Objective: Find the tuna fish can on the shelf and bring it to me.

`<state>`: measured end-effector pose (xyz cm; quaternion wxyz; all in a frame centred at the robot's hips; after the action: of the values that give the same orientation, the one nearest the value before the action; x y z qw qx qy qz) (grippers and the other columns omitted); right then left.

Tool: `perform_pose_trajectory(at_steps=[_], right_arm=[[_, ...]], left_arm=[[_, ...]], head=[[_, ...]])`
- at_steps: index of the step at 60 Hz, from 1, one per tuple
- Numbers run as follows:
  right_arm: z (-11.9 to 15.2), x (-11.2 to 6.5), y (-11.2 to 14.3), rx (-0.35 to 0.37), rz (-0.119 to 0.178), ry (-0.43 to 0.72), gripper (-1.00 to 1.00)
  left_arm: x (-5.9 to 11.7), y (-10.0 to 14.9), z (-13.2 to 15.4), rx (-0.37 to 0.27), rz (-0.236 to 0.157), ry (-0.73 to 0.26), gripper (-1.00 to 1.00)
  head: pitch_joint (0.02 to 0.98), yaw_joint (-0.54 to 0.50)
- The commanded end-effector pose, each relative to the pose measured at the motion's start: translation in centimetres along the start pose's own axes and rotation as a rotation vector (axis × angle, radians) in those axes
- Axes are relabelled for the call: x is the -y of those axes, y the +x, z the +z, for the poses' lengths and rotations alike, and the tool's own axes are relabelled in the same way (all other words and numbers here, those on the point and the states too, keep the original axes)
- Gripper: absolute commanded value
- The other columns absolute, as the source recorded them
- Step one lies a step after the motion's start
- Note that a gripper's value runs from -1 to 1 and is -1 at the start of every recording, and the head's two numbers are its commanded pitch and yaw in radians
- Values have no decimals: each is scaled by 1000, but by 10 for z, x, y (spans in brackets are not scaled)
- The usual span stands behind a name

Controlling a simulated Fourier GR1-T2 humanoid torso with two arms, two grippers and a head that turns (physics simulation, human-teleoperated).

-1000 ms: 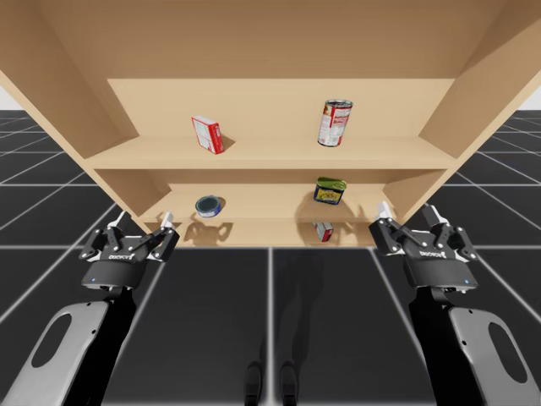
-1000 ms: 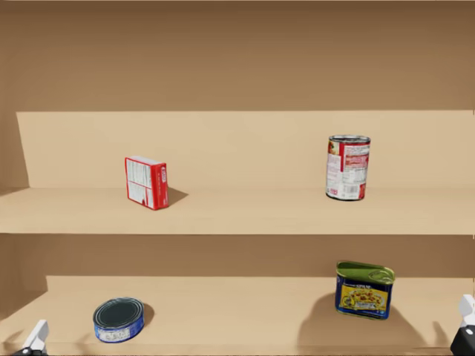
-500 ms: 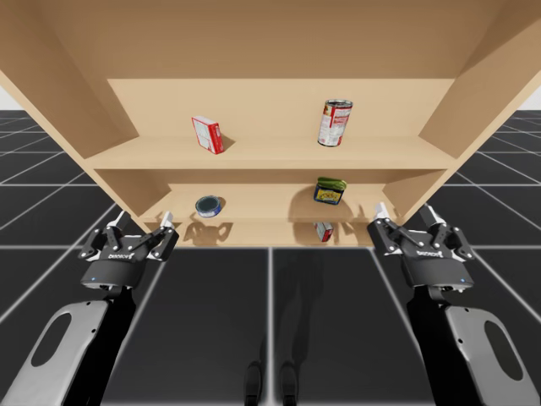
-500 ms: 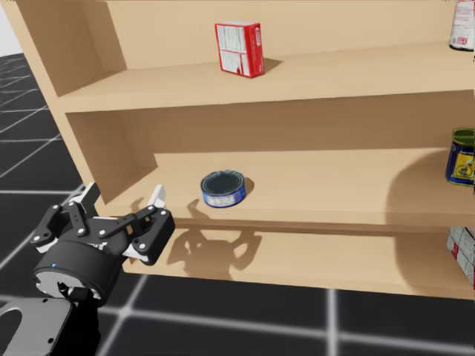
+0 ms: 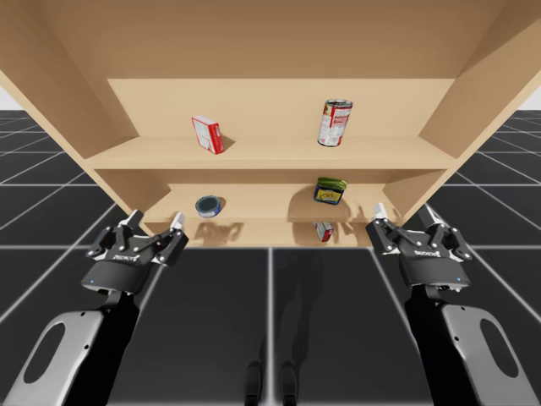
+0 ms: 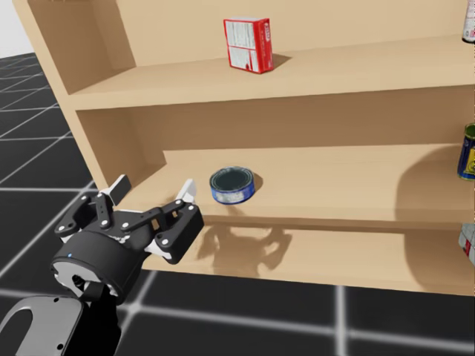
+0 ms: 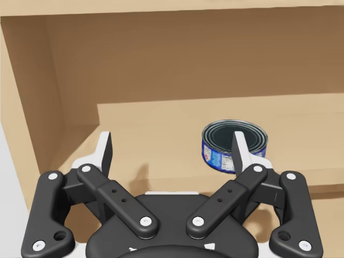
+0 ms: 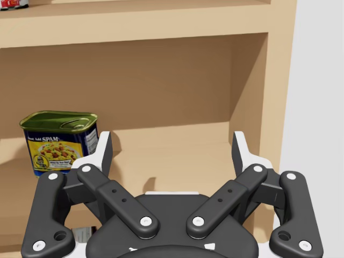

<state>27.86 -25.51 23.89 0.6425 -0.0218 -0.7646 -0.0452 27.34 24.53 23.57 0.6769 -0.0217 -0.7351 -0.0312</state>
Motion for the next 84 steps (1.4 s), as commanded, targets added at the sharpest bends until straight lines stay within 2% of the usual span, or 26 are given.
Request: perform_pose_trajectory(at_steps=[1, 3, 7, 12, 22, 34, 38, 42, 63, 84], right_arm=[[-1, 2, -1, 0, 2, -7, -1000], [-1, 2, -1, -1, 3, -7, -1000], [-1, 2, -1, 0, 3, -5, -1000], [-2, 4, 0, 6, -2, -5, -1000], [-2, 5, 0, 8, -2, -6, -1000], [-3, 6, 0, 10, -1, -7, -1000], [-3, 7, 0, 10, -2, -8, -1000], [-3, 7, 1, 10, -2, -10, -1000], [-2, 9, 0, 8, -3, -15, -1000], [-3, 11, 0, 10, -6, -14, -1000]], left_arm=[[20, 10, -1, -35, 47, -84, -1000], [26, 11, -4, -51, 68, -104, -1000], [34, 12, -10, -67, 84, -132, -1000], [44, 11, -19, -68, 56, -136, -1000], [54, 0, -38, -84, 23, -128, -1000], [59, -17, -63, -103, 8, -99, -1000], [60, -20, -71, -97, -23, -80, -1000], [59, -24, -79, -100, -29, -61, -1000], [48, -41, -111, -160, 1, 16, -1000], [48, -54, -121, -215, 35, 2, -1000]], head=[[591, 273], [588, 275], [586, 276], [586, 274], [588, 272], [589, 268], [589, 267], [590, 265], [595, 250], [597, 243]])
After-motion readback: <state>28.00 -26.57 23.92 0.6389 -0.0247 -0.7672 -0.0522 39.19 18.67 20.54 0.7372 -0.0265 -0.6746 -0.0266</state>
